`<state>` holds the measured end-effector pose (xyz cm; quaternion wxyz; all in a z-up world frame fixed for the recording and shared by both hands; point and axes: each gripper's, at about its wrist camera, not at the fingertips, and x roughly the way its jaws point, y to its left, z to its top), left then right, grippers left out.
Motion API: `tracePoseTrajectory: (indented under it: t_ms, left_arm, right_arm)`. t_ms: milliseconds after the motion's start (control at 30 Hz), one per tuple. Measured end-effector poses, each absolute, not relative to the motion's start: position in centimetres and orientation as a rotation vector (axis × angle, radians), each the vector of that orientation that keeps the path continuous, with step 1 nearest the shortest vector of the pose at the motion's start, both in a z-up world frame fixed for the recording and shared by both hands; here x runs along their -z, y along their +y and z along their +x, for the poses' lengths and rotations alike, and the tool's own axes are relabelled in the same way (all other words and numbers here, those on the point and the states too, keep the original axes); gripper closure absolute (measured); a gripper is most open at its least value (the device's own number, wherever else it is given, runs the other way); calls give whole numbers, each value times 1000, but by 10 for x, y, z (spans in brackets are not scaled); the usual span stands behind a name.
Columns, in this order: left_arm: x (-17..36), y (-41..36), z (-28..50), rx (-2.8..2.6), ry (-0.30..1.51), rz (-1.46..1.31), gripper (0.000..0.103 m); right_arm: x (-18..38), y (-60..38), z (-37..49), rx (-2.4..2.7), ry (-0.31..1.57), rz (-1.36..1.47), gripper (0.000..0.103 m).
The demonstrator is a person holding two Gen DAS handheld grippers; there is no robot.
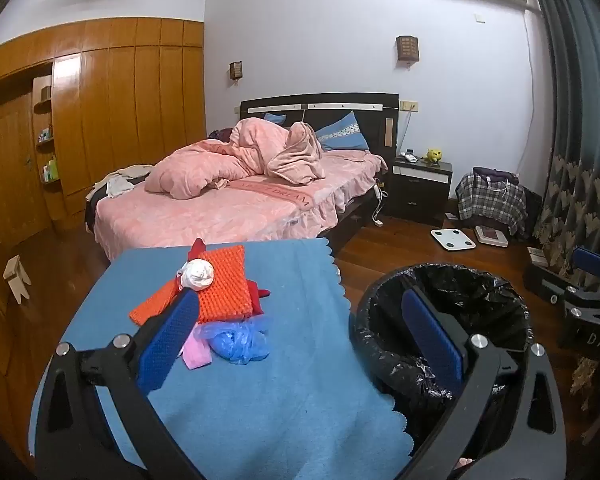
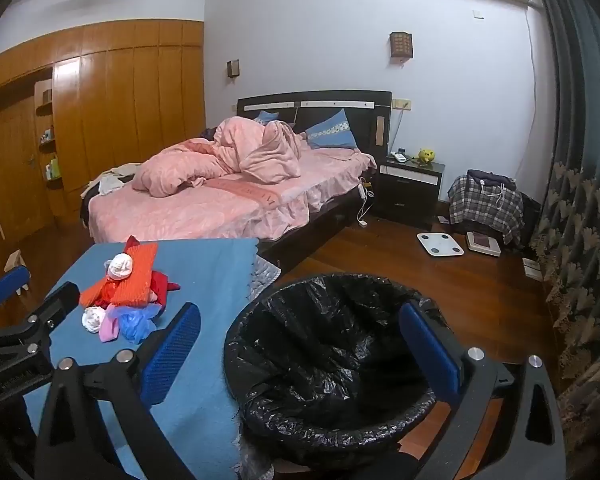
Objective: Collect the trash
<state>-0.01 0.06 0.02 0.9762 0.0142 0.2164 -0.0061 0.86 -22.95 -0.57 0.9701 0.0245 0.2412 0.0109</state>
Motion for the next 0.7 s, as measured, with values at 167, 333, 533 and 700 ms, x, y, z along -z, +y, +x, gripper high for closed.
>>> tracePoseTrajectory:
  t_ms: [167,333,533,700]
  left_arm:
    - [-1,1,0,6,433,31,5]
    - [1,4,-2,7,433,29,5]
    - [1,4,1,5,434,31,5]
    - [3,4,1,5,435,31,5]
  right_arm:
    - [6,-230,9,-19,482,53,6]
    - [5,-235,6,-17,480,56,6]
    - [6,-227,9,-21,489,45,6]
    - [7,-227,10,-19,491,46,6]
